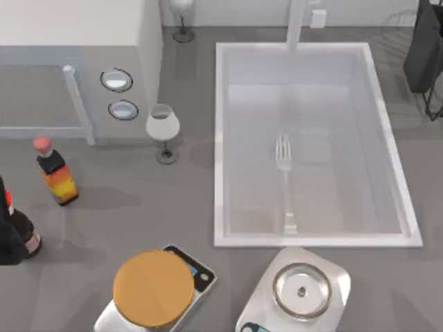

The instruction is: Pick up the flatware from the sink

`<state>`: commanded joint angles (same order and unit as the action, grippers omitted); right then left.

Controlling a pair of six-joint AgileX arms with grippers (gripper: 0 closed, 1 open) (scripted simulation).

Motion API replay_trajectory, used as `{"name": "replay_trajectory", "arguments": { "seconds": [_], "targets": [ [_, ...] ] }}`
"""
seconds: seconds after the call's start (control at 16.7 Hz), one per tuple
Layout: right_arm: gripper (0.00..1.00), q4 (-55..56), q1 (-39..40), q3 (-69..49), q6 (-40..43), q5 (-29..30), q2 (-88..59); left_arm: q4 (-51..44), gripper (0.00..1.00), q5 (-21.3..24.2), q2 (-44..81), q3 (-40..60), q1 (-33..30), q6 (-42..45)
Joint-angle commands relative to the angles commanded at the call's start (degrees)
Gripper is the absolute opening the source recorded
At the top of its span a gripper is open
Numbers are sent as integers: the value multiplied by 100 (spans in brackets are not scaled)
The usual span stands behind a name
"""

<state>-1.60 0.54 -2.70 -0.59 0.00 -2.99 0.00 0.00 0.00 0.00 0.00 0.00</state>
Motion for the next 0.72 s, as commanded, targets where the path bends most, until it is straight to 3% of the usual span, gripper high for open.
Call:
{"name": "replay_trajectory", "arguments": {
  "seconds": [0.36, 0.72],
  "targets": [
    [100, -1032, 347, -1768, -371, 4, -1933, 0, 100, 0, 0, 0, 0, 0],
    [100, -2747, 922, -4679, -984, 12, -5108, 0, 100, 0, 0, 0, 0, 0]
  ]
}}
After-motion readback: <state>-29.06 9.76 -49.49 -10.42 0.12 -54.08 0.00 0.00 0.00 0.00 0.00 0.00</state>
